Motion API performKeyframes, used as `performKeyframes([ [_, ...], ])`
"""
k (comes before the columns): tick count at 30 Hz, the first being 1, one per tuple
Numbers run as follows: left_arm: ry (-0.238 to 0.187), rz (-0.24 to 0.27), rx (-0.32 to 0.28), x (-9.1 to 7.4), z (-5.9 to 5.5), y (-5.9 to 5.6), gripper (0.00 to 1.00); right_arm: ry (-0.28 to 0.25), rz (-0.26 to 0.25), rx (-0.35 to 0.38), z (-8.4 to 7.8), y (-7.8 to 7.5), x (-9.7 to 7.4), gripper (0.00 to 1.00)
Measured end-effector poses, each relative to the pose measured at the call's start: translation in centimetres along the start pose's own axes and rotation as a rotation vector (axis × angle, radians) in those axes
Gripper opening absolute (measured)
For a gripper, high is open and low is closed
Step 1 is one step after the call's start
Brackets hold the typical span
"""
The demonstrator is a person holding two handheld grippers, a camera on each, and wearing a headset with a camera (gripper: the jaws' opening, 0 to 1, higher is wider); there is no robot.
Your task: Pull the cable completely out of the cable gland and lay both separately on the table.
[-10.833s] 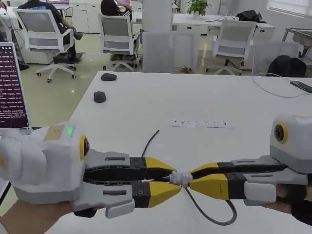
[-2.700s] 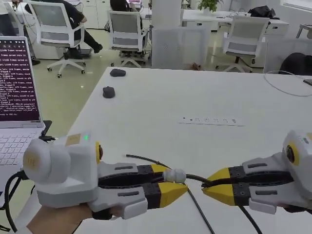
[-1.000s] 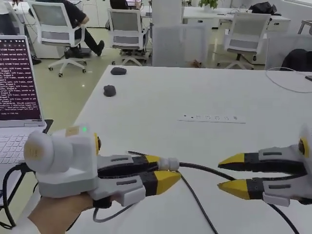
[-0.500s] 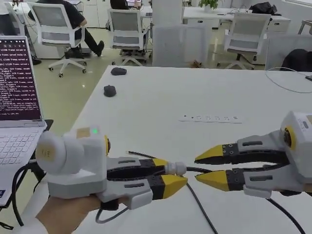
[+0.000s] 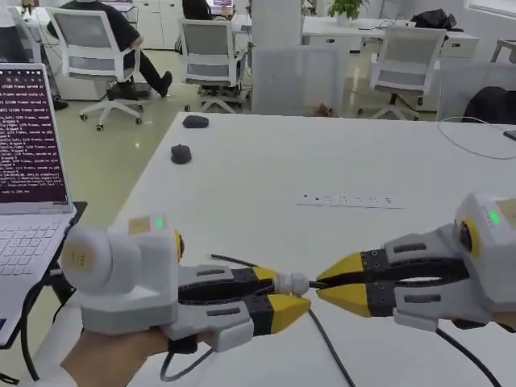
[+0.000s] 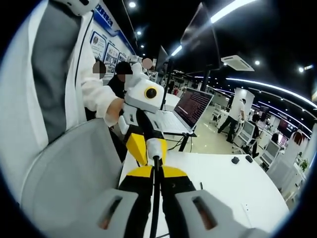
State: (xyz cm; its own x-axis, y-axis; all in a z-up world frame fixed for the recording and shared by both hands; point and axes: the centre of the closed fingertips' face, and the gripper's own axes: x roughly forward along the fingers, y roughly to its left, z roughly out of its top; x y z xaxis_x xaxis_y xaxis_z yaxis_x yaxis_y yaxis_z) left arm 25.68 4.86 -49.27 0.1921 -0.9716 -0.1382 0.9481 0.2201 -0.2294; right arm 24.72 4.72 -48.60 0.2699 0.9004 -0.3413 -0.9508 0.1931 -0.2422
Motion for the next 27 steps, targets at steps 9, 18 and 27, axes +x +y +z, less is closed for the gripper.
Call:
performKeyframes([
  [9,0.002,0.022,-0.012,-0.8,-0.2,0.6,0.15,0.026,-0.024,0.004,-1.0,-0.5,-0.6,0.03],
  [18,0.003,0.044,-0.003,-1.4,-0.3,1.1,0.16,0.052,-0.062,0.046,-3.0,-1.0,-1.8,0.03],
  [27,-0.033,0.076,-0.016,-2.7,0.2,1.7,0.15,0.117,-0.118,0.096,-5.7,-2.1,-3.7,0.03],
])
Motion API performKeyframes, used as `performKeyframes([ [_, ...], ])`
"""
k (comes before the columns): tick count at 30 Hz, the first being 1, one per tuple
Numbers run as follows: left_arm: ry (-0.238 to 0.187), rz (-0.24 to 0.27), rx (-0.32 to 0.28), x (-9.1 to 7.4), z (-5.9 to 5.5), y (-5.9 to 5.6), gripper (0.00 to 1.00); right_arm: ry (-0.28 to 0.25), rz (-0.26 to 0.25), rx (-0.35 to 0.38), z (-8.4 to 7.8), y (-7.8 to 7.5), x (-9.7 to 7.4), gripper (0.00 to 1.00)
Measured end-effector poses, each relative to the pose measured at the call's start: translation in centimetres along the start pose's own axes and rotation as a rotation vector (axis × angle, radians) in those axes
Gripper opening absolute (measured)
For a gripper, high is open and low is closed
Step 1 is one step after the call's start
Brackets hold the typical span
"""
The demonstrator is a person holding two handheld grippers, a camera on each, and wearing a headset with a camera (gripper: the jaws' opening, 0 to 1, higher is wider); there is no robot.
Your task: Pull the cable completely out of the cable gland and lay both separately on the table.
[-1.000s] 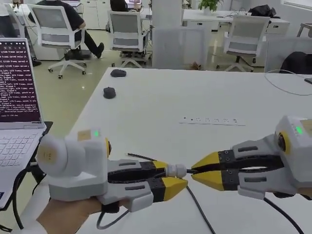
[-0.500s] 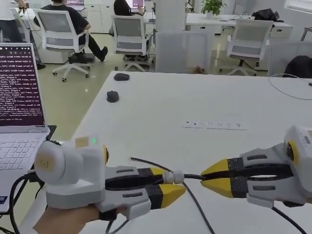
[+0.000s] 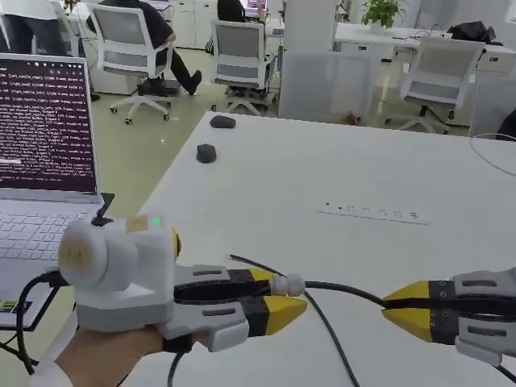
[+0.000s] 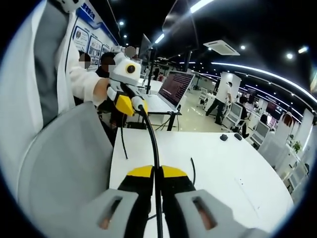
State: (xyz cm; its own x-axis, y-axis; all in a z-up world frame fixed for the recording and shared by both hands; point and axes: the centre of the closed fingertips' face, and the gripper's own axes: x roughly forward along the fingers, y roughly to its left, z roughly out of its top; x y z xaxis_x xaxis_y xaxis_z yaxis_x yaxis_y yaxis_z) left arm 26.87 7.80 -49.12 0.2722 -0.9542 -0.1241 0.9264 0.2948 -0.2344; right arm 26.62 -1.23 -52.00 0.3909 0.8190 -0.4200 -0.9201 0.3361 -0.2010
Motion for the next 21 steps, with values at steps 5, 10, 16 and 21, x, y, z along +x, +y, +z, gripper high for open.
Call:
performKeyframes([
  [5,-0.006,0.001,-0.008,-0.2,0.0,-0.1,0.15,0.031,-0.022,0.014,-1.3,-0.1,-0.2,0.03],
  [10,0.006,-0.009,-0.002,0.0,-0.1,-0.4,0.15,0.039,-0.043,0.039,-2.4,0.0,-0.7,0.03],
  [16,0.013,-0.029,0.004,0.7,0.0,-0.9,0.15,0.044,-0.056,0.054,-2.8,0.2,-0.9,0.03],
  [21,0.014,-0.018,-0.013,0.7,0.2,-0.2,0.15,0.031,-0.076,0.077,-2.3,-0.1,-1.4,0.05],
])
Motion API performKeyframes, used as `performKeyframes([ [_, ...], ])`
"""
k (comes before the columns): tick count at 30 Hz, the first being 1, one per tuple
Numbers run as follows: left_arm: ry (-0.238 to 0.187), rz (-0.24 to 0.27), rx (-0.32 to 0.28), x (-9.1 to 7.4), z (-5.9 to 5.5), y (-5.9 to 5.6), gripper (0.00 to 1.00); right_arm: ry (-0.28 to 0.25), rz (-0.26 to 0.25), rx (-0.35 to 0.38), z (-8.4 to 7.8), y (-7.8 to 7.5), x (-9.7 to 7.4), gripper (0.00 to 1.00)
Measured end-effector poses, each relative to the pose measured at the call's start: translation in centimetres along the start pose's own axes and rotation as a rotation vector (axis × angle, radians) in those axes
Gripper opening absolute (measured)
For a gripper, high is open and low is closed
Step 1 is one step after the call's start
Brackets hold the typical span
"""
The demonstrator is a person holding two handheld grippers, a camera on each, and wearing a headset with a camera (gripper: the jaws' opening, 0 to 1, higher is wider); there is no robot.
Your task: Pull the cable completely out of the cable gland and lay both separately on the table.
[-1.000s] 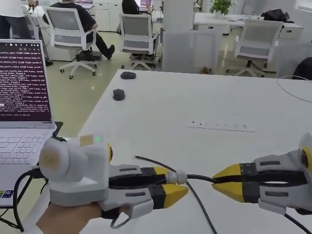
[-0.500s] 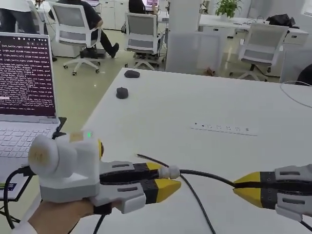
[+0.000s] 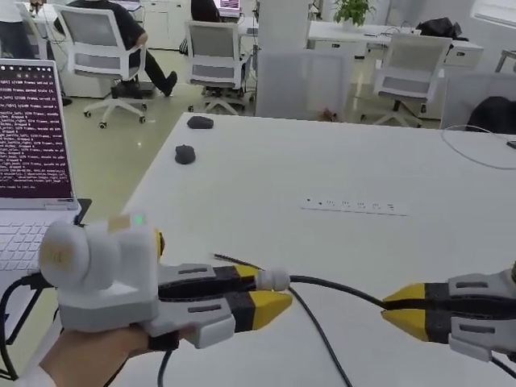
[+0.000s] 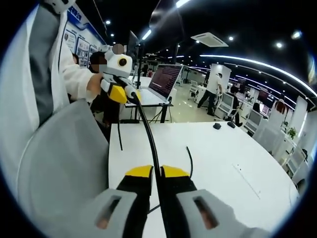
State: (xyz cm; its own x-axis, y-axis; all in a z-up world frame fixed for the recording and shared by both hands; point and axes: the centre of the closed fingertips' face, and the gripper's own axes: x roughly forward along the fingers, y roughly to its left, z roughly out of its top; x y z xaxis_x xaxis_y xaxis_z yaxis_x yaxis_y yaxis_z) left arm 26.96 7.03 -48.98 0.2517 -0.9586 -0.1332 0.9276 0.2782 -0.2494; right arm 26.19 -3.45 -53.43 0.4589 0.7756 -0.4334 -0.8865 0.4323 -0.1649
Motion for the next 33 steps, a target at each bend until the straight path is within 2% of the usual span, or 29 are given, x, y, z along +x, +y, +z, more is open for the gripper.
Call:
performKeyframes([
  [3,0.008,0.017,-0.006,0.2,0.0,0.6,0.15,-0.002,-0.006,-0.015,0.8,-0.1,0.0,0.15],
  [7,0.022,0.021,0.009,0.8,0.3,0.7,0.15,-0.048,0.000,-0.032,3.1,0.2,0.3,0.25],
  [11,0.025,0.015,0.015,1.3,0.5,0.5,0.15,-0.058,0.019,-0.087,4.6,0.9,1.1,0.26],
  [17,0.054,0.002,0.028,1.9,0.0,0.2,0.15,-0.077,0.046,-0.166,6.5,1.5,2.7,0.27],
  [20,0.067,-0.009,0.038,2.2,-0.2,-0.1,0.15,-0.061,0.049,-0.226,6.9,1.7,3.5,0.26],
  [24,0.098,-0.038,0.054,2.7,-0.7,-0.8,0.15,-0.052,0.088,-0.255,7.1,2.4,4.5,0.23],
  [27,0.120,-0.063,0.070,2.9,-1.3,-1.3,0.15,-0.026,0.111,-0.292,6.8,2.8,5.0,0.17],
  [29,0.121,-0.070,0.069,3.0,-1.4,-1.5,0.15,-0.015,0.133,-0.312,6.6,3.2,5.2,0.08],
  [30,0.116,-0.064,0.068,3.0,-1.3,-1.4,0.15,-0.002,0.162,-0.325,6.4,3.7,5.2,0.06],
  [31,0.120,-0.067,0.064,3.0,-1.5,-1.4,0.16,0.000,0.147,-0.322,6.4,3.4,5.3,0.05],
  [33,0.120,-0.066,0.060,2.9,-1.6,-1.2,0.15,0.002,0.148,-0.317,6.3,3.4,5.4,0.04],
])
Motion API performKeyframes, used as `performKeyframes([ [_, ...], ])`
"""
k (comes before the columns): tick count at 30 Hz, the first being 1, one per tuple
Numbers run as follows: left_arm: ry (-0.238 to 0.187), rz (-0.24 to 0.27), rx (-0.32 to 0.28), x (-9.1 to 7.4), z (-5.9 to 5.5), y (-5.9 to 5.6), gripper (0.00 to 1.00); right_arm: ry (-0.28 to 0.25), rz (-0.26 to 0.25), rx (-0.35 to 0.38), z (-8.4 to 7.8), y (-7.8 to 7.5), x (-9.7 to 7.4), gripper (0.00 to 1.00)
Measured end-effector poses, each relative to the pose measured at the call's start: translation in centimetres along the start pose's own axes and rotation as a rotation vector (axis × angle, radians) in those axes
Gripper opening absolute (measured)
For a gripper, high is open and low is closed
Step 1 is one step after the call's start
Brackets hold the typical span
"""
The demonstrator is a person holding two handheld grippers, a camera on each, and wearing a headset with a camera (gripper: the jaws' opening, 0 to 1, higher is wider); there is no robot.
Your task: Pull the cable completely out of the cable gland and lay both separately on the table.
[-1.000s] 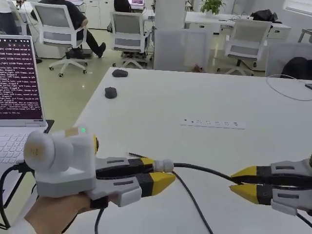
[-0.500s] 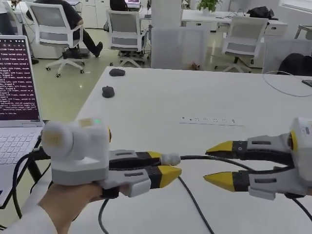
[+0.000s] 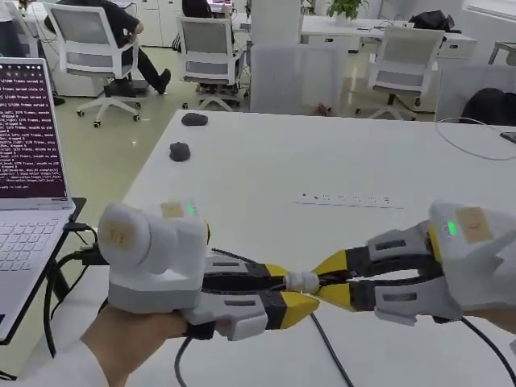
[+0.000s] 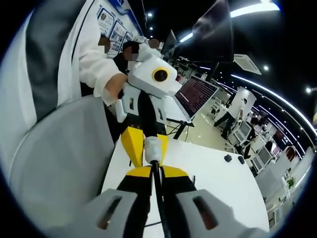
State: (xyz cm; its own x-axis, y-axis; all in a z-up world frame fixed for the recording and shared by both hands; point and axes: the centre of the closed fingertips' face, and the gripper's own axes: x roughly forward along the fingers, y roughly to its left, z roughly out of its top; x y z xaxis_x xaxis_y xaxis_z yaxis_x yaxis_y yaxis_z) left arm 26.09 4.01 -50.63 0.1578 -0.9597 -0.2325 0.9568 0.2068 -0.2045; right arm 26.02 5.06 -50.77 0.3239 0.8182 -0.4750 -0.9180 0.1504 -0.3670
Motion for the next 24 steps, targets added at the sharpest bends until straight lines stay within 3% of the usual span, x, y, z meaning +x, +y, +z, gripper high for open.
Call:
performKeyframes([
  [15,-0.032,0.004,-0.016,-0.4,0.3,0.2,0.15,-0.036,0.009,0.040,-0.1,0.0,0.1,0.03],
  [24,-0.053,0.027,-0.033,-1.5,0.4,0.7,0.15,-0.021,-0.025,0.075,-1.5,-0.6,-0.9,0.03],
])
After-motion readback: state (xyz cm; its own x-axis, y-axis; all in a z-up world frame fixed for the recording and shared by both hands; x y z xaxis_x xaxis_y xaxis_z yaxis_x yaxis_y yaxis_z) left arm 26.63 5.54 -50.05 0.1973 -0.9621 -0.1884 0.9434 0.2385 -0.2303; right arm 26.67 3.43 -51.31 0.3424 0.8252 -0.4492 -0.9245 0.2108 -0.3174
